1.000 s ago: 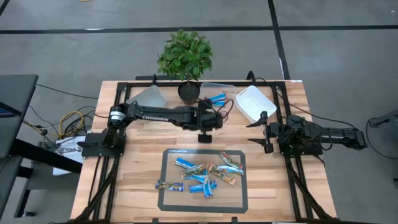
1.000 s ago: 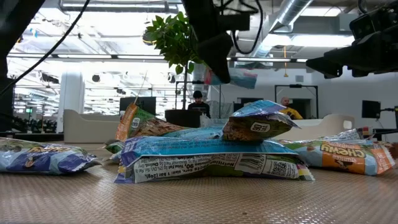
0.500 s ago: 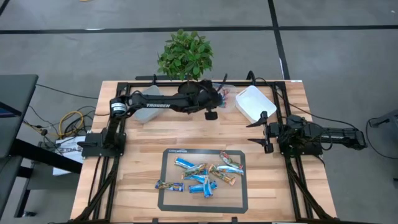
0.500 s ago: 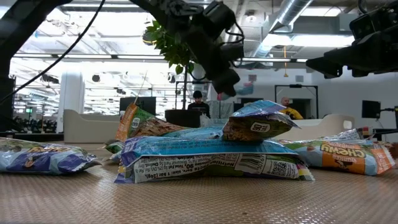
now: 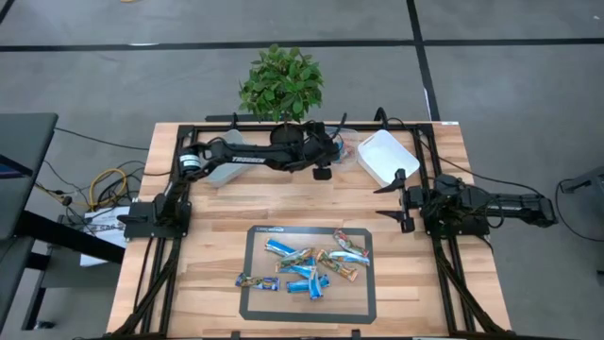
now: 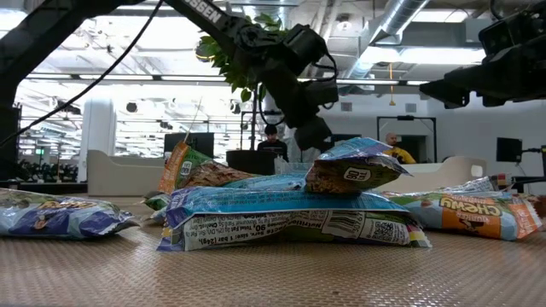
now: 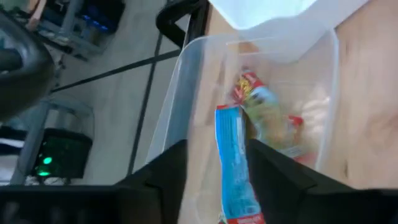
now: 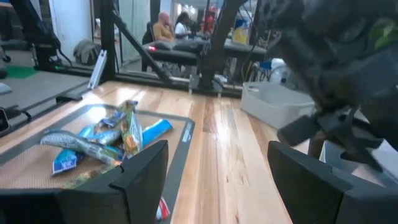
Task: Pick and place Granola Bars by type
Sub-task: Put the red granola bar into the transparent bin
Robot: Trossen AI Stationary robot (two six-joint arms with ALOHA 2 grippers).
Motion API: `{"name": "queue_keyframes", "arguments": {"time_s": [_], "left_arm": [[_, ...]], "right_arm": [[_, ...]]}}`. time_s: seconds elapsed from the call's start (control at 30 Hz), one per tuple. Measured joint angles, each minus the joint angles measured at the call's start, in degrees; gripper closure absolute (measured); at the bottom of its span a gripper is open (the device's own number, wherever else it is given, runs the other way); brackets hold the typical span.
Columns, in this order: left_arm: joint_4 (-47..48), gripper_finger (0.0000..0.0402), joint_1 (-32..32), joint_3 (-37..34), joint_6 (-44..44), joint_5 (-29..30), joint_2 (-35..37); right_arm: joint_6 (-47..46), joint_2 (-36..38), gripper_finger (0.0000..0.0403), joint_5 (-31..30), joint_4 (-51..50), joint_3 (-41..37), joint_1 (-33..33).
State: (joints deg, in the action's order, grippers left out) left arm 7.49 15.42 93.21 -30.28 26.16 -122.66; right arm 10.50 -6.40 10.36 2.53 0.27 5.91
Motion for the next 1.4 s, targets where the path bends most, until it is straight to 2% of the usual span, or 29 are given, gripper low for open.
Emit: {"name": "queue_keyframes", "arguments": {"time_s": [0.13,0.3,0.6,1.0,1.17,1.4], "left_arm": [[-0.82,0.0181,-0.02,0.00,0.00,3.07,-0.06],[-1.08,0.0150,-1.22,0.00,-0.11,3.46,-0.06],[-0.14,0.0150,-7.02,0.00,-2.16,7.86,-0.01],[5.39,0.0150,-18.78,0.00,-2.23,6.92,0.34],[7.74,0.0151,-22.96,0.00,-1.22,0.43,0.34],[10.65,0.0151,-27.42,0.00,-5.32,-16.45,0.36]], "right_arm": [[0.02,-0.30,0.0132,-0.01,-0.14,0.00,0.00],[0.00,-0.32,0.0132,-0.01,-0.03,0.00,0.00],[0.00,-0.32,0.0132,-0.01,-0.03,0.00,0.02],[0.00,-0.32,0.0132,0.01,-0.05,0.00,0.02],[0.00,-0.32,0.0132,0.03,-0.05,0.00,0.02],[0.01,-0.32,0.0132,0.03,-0.05,0.00,0.00]]}}
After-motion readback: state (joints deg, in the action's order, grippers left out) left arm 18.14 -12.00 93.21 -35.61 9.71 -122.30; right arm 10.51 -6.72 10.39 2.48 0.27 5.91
